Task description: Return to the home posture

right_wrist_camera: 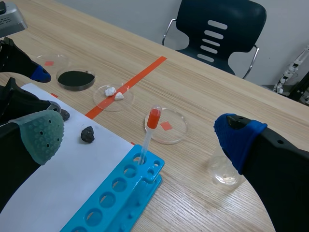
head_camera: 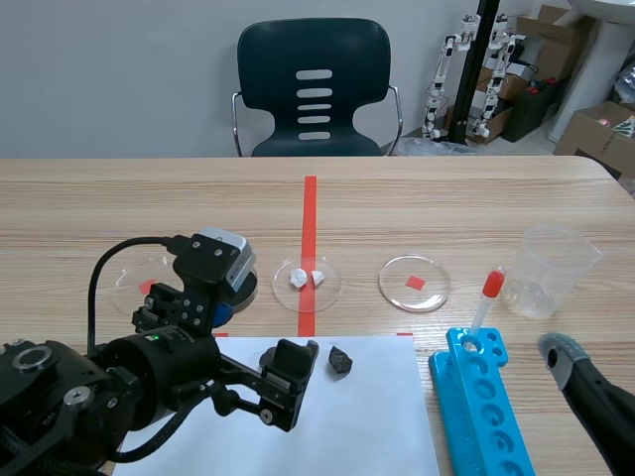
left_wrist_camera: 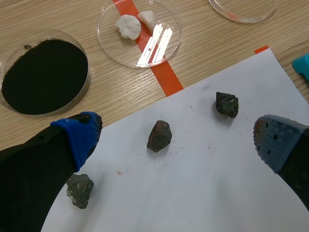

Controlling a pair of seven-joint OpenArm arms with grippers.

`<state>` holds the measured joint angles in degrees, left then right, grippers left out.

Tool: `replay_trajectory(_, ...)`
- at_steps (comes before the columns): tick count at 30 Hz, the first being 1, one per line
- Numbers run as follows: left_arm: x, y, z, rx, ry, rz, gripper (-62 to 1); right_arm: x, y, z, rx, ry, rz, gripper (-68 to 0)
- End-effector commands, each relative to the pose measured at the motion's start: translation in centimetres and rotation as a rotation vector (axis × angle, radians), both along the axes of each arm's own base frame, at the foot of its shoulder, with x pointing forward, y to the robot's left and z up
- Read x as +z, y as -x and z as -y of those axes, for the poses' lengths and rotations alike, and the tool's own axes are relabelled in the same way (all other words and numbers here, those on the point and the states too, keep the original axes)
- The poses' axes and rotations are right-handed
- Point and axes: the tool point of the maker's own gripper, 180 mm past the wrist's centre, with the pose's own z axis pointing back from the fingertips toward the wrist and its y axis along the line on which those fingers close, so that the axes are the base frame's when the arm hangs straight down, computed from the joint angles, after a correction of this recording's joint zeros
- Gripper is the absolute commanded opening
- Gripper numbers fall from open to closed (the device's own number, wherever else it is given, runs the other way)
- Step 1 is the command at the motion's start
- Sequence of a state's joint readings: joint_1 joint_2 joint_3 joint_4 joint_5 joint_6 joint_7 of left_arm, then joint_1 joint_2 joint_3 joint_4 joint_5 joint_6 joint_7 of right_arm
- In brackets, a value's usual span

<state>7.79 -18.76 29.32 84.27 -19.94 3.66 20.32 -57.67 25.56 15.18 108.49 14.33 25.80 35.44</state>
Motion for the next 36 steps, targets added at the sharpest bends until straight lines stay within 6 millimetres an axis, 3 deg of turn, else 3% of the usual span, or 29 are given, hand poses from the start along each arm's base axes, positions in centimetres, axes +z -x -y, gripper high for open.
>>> replay_trajectory(1,0.6,-0.3,0.0,0.002,0.008,0.024,1.4,0.9,-0.3,-0.2,0.011,-0.01,0.03,0.4)
replay_trajectory(10,1.0,-0.4,-0.4,-0.011,-0.013,0.076,1.4,0.9,-0.3,-0.2,0.011,-0.01,0.03,0.4)
replay_trajectory(22,3.9,2.0,-1.0,-0.055,0.067,0.241,1.4,0.9,-0.3,-0.2,0.011,-0.01,0.031,0.4)
replay_trajectory(36,8.6,4.6,-5.3,-0.059,0.099,0.346,1.4,0.9,-0.3,-0.2,0.011,-0.01,0.031,0.4)
